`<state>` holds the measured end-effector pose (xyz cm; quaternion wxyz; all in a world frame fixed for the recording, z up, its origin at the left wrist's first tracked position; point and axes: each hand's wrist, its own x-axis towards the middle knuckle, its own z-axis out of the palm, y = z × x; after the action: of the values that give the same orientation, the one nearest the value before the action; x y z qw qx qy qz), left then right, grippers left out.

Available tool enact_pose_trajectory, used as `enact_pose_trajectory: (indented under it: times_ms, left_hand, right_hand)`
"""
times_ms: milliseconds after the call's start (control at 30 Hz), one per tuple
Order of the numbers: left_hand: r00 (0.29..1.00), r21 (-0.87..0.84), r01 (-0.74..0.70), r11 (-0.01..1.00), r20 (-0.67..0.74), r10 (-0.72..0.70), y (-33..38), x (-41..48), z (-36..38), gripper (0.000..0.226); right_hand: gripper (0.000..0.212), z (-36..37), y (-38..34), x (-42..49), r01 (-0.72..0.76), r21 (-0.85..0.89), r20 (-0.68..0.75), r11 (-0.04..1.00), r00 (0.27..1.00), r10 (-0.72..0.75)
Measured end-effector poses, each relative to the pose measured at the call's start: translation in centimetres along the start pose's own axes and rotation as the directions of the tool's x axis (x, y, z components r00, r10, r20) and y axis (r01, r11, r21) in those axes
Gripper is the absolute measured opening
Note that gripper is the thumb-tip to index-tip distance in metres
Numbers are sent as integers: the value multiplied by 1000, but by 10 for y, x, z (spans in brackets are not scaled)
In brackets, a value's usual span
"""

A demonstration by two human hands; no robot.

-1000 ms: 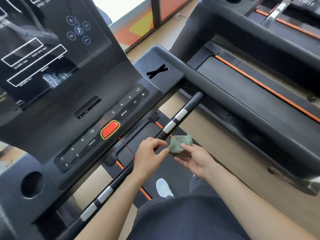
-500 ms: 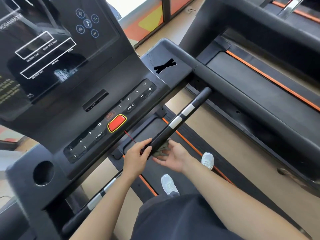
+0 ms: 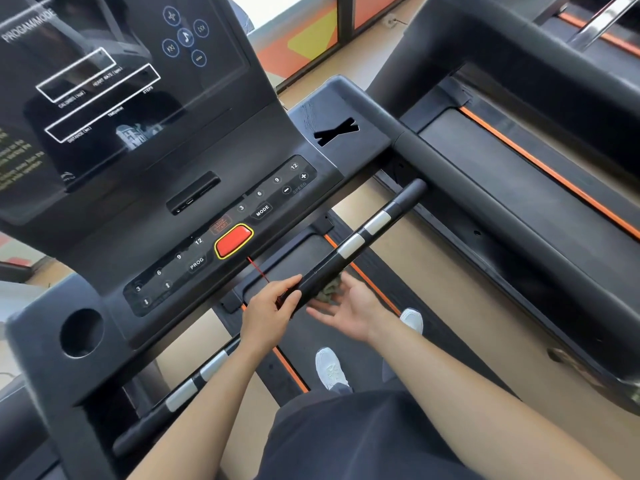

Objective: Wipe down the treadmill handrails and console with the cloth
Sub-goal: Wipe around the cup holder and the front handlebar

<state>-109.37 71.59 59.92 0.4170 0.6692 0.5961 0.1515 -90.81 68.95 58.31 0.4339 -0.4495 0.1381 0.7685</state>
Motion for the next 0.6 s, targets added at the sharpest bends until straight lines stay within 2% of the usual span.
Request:
enact_pose_trajectory:
  times_ms: [100,200,333,500,600]
  left_hand:
    - [1000,20,-8,1000,-5,8,1,-1,0,32]
    - [1000,22,3,1000,-22,-3,2,-1,1,31]
    - [995,18,86,996,-54,-85,8,-2,4,28]
    - [978,12,191,981,-89,-190,20,7,9,25]
    - [967,100,242,965,-113,-230,37,17,11,12]
  right_hand:
    - [48,4,8,3,-54,-24,-1,998,999,54]
    - [39,-1,-2,2,-46,4,-3,999,999,46]
    - [23,-12,-39,-1,44,97,-60,994,997,-38]
    - [22,-30,-103,-10,170,171,-138,970,979,-147]
    - [22,-38,-136,-17,259,213,-178,942,958,-223]
